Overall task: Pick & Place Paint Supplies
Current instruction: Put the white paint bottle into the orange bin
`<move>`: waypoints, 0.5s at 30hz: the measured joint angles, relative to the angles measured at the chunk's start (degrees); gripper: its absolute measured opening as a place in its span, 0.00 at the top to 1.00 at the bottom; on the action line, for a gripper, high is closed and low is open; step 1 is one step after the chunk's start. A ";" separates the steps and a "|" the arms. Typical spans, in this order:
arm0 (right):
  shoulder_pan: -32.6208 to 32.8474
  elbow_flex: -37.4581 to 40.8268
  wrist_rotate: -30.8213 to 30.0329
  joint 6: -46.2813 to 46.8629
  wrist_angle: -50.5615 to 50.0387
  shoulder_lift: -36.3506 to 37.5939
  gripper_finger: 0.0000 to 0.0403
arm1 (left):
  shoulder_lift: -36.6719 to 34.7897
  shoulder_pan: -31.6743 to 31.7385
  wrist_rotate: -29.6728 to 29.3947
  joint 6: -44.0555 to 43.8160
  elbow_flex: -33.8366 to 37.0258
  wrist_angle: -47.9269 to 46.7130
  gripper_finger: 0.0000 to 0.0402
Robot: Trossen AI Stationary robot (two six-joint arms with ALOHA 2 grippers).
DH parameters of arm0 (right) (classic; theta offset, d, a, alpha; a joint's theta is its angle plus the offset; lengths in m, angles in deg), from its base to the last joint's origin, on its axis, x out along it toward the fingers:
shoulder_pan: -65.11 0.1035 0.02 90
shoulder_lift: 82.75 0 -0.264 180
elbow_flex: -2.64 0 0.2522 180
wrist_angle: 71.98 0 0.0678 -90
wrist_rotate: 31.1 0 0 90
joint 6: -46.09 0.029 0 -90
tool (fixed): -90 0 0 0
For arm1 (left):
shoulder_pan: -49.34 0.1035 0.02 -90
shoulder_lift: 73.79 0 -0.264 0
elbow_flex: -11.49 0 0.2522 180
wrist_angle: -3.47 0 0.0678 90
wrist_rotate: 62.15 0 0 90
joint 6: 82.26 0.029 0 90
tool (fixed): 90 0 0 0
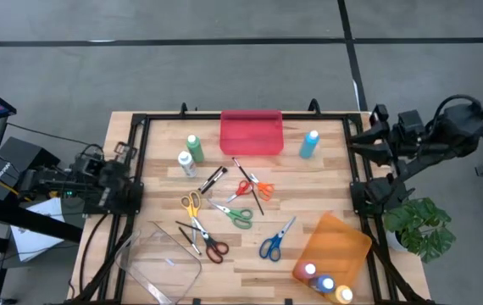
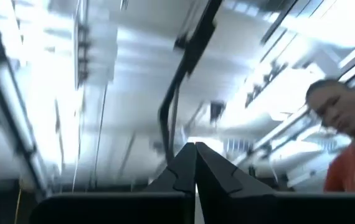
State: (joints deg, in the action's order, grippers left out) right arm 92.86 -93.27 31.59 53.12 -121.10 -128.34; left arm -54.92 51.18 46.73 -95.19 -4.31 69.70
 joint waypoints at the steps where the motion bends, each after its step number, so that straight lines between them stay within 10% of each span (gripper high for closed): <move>1: 0.00 1.69 0.02 0.02 1.52 0.95 0.81 | 0.04 0.00 0.00 0.00 0.00 2.21 1.00; 15: -0.02 7.67 -0.01 1.55 9.24 4.45 0.83 | 4.09 0.00 -3.76 -10.17 -4.38 2.37 1.00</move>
State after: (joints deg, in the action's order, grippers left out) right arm 92.83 -85.60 31.58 54.67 -111.86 -123.89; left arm -50.83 51.18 42.97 -105.36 -8.69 72.07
